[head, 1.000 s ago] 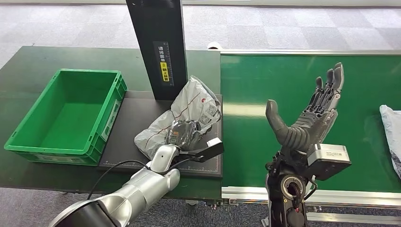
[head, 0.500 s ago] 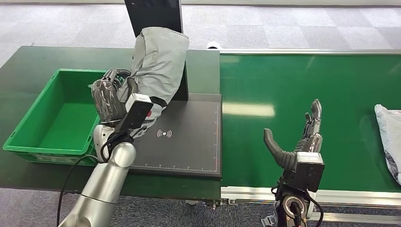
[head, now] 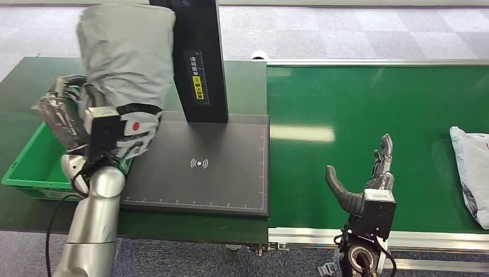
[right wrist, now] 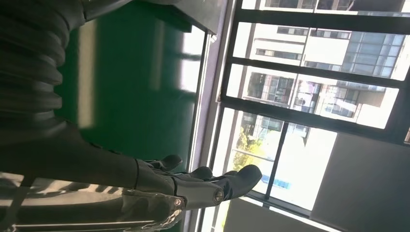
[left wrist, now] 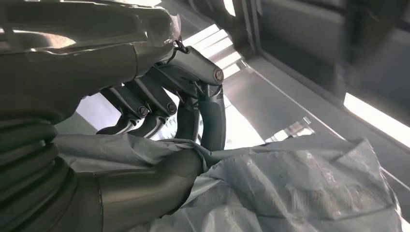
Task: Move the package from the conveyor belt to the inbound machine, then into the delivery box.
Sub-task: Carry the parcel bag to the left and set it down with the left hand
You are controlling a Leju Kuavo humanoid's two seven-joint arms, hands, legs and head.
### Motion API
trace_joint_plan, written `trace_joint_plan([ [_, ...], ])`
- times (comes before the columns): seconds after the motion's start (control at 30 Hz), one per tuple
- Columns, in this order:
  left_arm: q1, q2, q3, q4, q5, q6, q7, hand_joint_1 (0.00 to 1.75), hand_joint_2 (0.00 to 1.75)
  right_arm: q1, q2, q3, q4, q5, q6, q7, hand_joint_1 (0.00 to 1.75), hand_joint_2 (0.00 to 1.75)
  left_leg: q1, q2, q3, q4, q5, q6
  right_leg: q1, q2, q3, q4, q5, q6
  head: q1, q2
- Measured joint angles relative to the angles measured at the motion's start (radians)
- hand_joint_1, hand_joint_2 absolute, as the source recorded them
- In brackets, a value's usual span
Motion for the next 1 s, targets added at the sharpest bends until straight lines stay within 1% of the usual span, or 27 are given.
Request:
trace_joint_plan([
  [0.07,-0.059,0.061,0.085,0.046,-0.007,0.001,0.027,1.75,1.75,0.002,-0.006,-0.006,0.016,-0.003,0.000,-0.003,0.00,1.75,0.001,-0.001,0.000,0.000,0.001,-0.002,0.001,0.000,-0.001,0.001,0.000,-0.001,0.000,0.000],
  [0.13,-0.137,0.120,0.152,0.134,-0.055,0.000,0.060,1.75,1.75,0.001,-0.010,-0.008,0.030,-0.006,0.001,-0.002,0.00,1.75,0.003,-0.002,0.000,0.000,0.002,-0.004,0.002,-0.001,0.000,0.001,0.000,-0.002,0.000,0.000],
  [0.23,-0.247,0.194,0.222,0.277,-0.115,0.000,0.089,1.75,1.75,-0.003,-0.012,-0.009,0.048,-0.007,0.004,0.000,0.00,1.75,0.003,0.000,0.000,0.000,0.003,-0.005,0.003,-0.001,0.000,0.002,0.002,-0.004,0.000,0.000],
  [0.3,-0.290,0.225,0.247,0.338,-0.124,0.000,0.092,1.75,1.75,-0.004,-0.013,-0.010,0.055,-0.007,0.005,0.001,0.00,1.75,0.003,0.001,0.000,0.000,0.004,-0.005,0.002,0.000,-0.001,0.002,0.002,-0.005,0.000,0.000],
  [0.4,-0.327,0.252,0.268,0.400,-0.126,0.000,0.093,1.75,1.75,-0.005,-0.014,-0.010,0.065,-0.007,0.007,0.001,0.00,1.75,0.003,0.000,-0.001,0.000,0.003,-0.005,0.002,-0.001,-0.001,0.002,0.002,-0.005,0.001,0.000],
  [0.53,-0.354,0.271,0.282,0.452,-0.133,0.000,0.106,1.75,1.75,-0.011,-0.014,-0.010,0.075,-0.007,0.013,0.006,0.00,1.75,0.001,0.000,-0.001,0.000,0.003,-0.005,0.002,-0.001,-0.001,0.001,0.002,-0.005,0.001,0.000],
  [0.6,-0.388,0.281,0.282,0.500,-0.167,0.000,0.140,1.75,1.75,-0.018,-0.014,-0.008,0.083,-0.007,0.019,0.011,0.00,1.75,0.002,-0.001,-0.001,0.000,0.003,-0.005,0.002,-0.001,-0.001,0.001,0.002,-0.005,0.001,0.000],
  [0.67,-0.440,0.296,0.276,0.565,-0.231,0.000,0.188,1.75,1.75,-0.027,-0.014,-0.003,0.094,-0.007,0.023,0.015,0.00,1.75,0.002,-0.002,-0.002,0.000,0.004,-0.005,0.002,-0.001,-0.002,0.001,0.003,-0.005,0.000,0.000],
  [0.73,-0.493,0.307,0.261,0.632,-0.299,0.000,0.227,1.75,1.75,-0.034,-0.014,0.004,0.104,-0.007,0.024,0.020,0.00,1.75,0.002,-0.002,-0.001,0.000,0.004,-0.005,0.002,-0.001,-0.002,0.002,0.003,-0.005,0.000,0.000],
  [0.8,-0.533,0.311,0.240,0.688,-0.349,-0.006,0.248,1.75,1.75,-0.039,-0.014,0.011,0.112,-0.008,0.021,0.025,0.00,1.75,0.002,-0.002,-0.001,0.000,0.004,-0.005,0.002,-0.001,-0.002,0.002,0.003,-0.005,0.001,0.000],
  [0.83,-0.546,0.310,0.226,0.716,-0.368,-0.011,0.253,1.57,1.75,-0.041,-0.014,0.014,0.115,-0.010,0.018,0.027,0.00,1.75,0.002,-0.002,-0.001,0.000,0.004,-0.005,0.002,-0.001,-0.002,0.002,0.003,-0.005,0.001,0.000],
  [0.93,-0.559,0.284,0.180,0.792,-0.418,-0.016,0.279,0.26,1.75,-0.043,-0.015,0.018,0.122,-0.015,0.007,0.036,0.00,1.75,0.001,-0.002,-0.001,0.000,0.004,-0.005,0.001,-0.002,-0.001,0.002,0.003,-0.004,0.001,0.000],
  [0.97,-0.558,0.272,0.163,0.814,-0.436,-0.016,0.299,0.00,1.75,-0.043,-0.015,0.019,0.123,-0.016,0.005,0.038,0.00,1.75,0.001,-0.002,-0.002,0.000,0.004,-0.005,0.001,-0.002,-0.001,0.002,0.003,-0.004,0.001,0.000],
  [1.0,-0.557,0.260,0.146,0.835,-0.453,-0.016,0.320,0.00,1.75,-0.043,-0.015,0.021,0.124,-0.016,0.004,0.039,0.00,1.75,0.001,-0.002,-0.002,0.000,0.004,-0.005,0.001,-0.002,-0.001,0.001,0.003,-0.004,0.001,0.000],
])
